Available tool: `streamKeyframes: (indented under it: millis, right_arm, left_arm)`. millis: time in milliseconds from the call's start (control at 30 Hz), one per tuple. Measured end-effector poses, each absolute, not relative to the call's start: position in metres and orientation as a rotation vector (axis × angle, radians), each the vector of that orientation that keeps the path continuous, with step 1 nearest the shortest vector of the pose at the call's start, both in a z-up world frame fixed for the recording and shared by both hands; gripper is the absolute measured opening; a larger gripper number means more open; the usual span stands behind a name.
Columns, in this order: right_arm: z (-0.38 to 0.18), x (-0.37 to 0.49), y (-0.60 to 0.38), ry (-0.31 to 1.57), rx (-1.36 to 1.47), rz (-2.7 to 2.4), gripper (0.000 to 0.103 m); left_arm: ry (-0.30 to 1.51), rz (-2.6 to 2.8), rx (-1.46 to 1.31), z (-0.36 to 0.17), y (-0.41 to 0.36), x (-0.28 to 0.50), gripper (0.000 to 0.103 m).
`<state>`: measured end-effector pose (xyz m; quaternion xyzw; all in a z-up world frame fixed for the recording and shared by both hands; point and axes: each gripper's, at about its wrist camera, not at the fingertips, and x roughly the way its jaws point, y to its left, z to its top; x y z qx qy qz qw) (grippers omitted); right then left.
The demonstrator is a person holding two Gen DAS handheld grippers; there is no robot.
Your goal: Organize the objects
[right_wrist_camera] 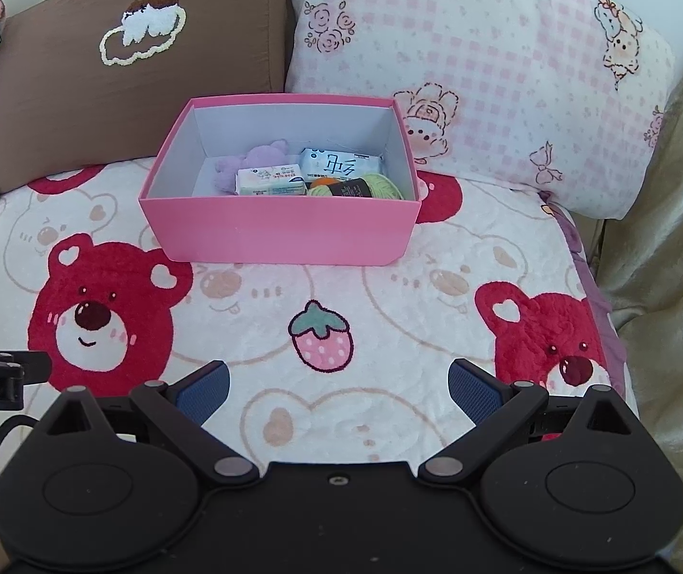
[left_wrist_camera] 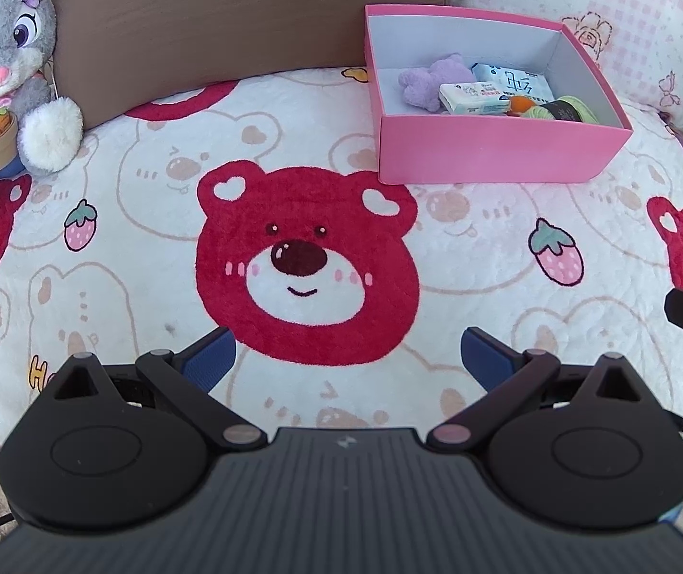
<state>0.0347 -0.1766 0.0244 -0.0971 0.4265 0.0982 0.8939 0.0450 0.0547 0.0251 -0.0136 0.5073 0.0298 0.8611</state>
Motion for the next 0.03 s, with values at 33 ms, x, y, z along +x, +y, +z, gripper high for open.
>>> streamKeyframes:
  millis: [33]
  right_arm:
    - [0.0242,0.0349,-0.1769,0.884,-0.205,0.205,0.1]
  left_arm:
    - [1.064,0.061,-0.031,0.0251,0.055,0.0446,0.102]
